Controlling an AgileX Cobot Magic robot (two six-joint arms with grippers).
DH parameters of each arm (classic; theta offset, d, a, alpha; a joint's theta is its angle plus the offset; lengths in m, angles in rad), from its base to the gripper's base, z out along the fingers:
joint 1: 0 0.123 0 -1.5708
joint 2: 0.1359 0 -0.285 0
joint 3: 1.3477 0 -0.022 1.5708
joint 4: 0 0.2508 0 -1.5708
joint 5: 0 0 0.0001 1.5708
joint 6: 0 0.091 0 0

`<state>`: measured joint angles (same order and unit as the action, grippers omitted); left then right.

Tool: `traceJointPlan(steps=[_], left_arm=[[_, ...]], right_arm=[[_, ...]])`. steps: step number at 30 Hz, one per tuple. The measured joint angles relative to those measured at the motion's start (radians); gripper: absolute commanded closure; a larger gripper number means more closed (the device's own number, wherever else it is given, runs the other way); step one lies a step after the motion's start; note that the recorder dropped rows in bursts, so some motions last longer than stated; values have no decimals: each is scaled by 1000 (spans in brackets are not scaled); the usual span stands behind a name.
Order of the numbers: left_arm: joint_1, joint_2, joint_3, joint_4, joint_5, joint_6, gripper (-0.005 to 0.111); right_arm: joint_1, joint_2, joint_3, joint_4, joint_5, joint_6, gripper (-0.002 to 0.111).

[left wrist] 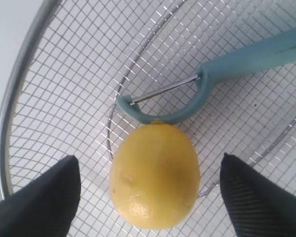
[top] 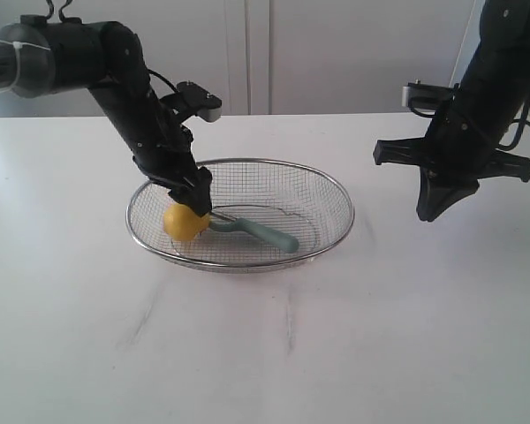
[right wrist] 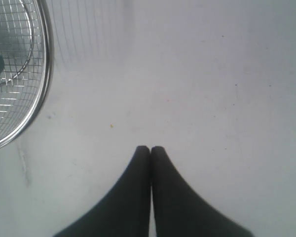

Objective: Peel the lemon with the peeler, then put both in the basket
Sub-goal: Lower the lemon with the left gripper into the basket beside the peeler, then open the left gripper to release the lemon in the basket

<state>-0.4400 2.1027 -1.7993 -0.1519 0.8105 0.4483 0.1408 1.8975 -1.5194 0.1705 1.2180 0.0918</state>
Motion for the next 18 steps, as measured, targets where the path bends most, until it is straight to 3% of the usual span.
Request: traceJointPlan(steps=[9, 11, 18], left_arm=[[0, -47, 0, 0, 45, -81, 29], [0, -60, 0, 0, 62, -96, 40], [0, -75, 0, 0, 154, -126, 94]], right_arm=[[0, 0, 0, 0, 0, 14, 108], [0, 0, 0, 0, 0, 14, 108], [0, 0, 0, 0, 0, 15, 108]])
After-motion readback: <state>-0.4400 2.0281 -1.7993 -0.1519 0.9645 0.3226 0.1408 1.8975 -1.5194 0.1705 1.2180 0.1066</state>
